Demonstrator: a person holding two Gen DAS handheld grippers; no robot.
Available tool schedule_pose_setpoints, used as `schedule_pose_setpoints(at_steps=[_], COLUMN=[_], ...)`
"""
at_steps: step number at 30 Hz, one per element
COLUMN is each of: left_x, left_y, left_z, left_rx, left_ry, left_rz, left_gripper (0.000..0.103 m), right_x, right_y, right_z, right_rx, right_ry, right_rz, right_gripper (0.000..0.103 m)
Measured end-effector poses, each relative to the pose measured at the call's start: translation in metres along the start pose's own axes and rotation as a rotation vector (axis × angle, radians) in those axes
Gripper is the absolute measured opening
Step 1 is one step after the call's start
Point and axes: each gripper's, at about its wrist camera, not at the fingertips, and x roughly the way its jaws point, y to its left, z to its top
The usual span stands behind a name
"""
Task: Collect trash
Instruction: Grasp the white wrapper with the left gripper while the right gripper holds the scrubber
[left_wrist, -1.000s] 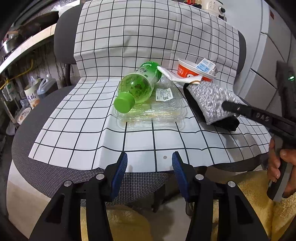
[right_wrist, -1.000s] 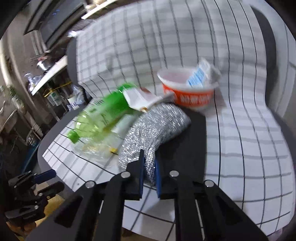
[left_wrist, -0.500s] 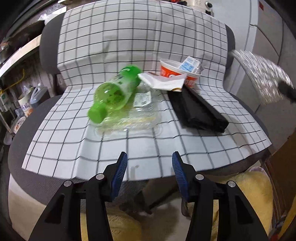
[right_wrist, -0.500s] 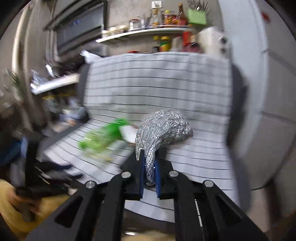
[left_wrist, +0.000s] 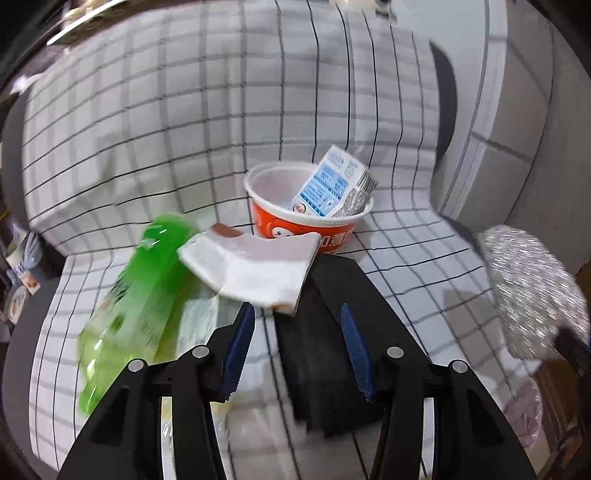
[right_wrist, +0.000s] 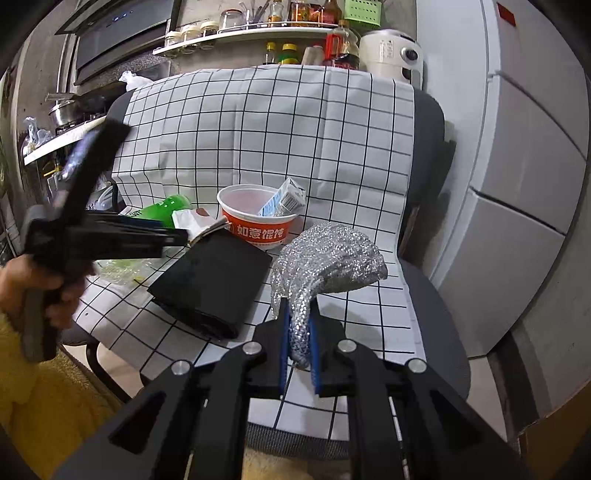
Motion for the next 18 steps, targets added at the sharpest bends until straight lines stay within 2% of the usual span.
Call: schedule_pose_setpoints(at_steps=[3, 8, 12, 14, 15, 16, 18], left_x=[0.027, 0.051, 0.062, 0.059, 0.055, 0.049, 0.023], left_y=[-0.009, -0.014, -0.010, -0.009, -0.008, -0.007, 0.000], left_z=[0.016, 0.028, 0.027, 0.025, 0.024, 0.024, 0.024], left_rx=[0.036, 0.082, 0.102, 0.127, 0.129, 0.123, 0.093], left_ry=[0.043, 0.060, 0.062, 0.040, 0.023, 0.004, -0.061], left_rz=[0.025, 0.087, 0.135, 0.173, 0.184, 0.190, 0.166], left_gripper=[0.049, 0.048, 0.040, 0.031, 0.017, 0.011, 0.006], right_x=[0.008, 0.017, 0.019, 0.020, 0.019, 0.017, 0.013], right_y=[-0.008, -0.018, -0.022, -0.022, -0.021, -0.020, -0.020], right_z=[-0.001, -0.005, -0.006, -0.005, -0.005, -0.004, -0.003], right_rx=[0.027, 0.059, 0.079, 0.079, 0.079, 0.080, 0.079], right_ry=[0.011, 0.022, 0.026, 0.027, 0.027, 0.023, 0.015], right_rz=[0.007, 0.030, 0.040, 0.040, 0.039, 0.038, 0.036], right_gripper=[0.009, 0.009, 0.009, 0.009, 0.009, 0.009, 0.009])
